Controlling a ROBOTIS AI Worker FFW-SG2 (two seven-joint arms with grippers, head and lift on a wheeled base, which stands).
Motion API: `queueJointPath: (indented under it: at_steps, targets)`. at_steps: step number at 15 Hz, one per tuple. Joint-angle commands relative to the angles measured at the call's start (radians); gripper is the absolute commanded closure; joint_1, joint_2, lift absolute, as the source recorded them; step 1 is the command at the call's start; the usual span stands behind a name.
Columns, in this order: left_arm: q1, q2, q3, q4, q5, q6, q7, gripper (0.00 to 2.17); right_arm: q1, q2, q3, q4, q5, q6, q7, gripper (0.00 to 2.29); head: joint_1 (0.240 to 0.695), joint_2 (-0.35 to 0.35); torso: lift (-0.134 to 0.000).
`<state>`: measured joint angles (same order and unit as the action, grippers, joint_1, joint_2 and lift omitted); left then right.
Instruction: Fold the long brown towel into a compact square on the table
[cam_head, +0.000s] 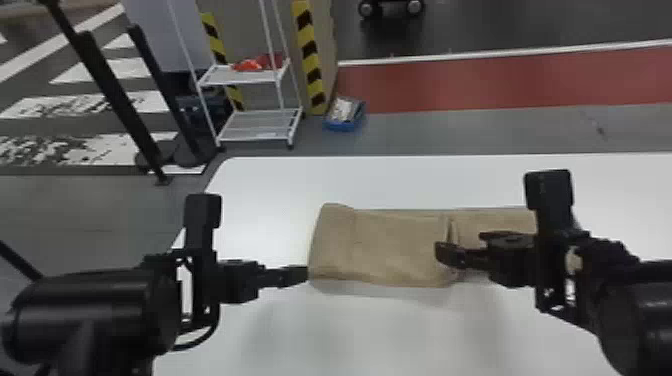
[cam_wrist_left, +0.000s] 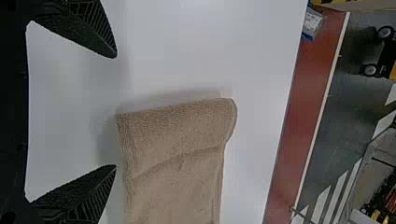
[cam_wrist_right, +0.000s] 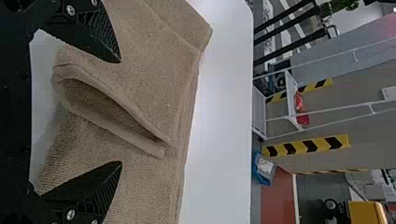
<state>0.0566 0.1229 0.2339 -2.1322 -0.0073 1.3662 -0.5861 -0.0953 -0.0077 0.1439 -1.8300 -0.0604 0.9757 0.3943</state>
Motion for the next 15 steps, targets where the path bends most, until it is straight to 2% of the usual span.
queueJointPath:
  at_steps: [1,3,6,9,11,15]
  targets:
    - [0.002,0.004,0.018,0.000,0.001,-0.020,-0.014,0.04,-0.029,0.009,0.023,0.025,-0.021,-0.022,-0.060,0.12,0.695,0.229,-0.123]
    - [0.003,0.007,0.024,0.003,0.001,-0.029,-0.015,0.04,-0.055,0.009,0.023,0.081,-0.052,-0.028,-0.064,0.13,0.695,0.232,-0.123]
    - [0.006,0.023,0.042,0.015,0.013,-0.048,-0.018,0.04,-0.106,0.009,0.011,0.212,-0.160,-0.090,-0.069,0.13,0.695,0.250,-0.123]
    - [0.006,0.035,0.059,0.025,0.020,-0.057,-0.026,0.04,-0.135,0.009,0.014,0.233,-0.167,-0.077,-0.098,0.13,0.695,0.263,-0.123]
    - [0.006,0.043,0.071,0.041,0.030,-0.088,-0.029,0.04,-0.153,0.009,0.016,0.239,-0.164,-0.010,-0.121,0.13,0.695,0.267,-0.123]
    - [0.008,0.046,0.082,0.051,0.030,-0.097,-0.044,0.04,-0.159,0.009,0.020,0.258,-0.160,0.058,-0.135,0.13,0.695,0.271,-0.123]
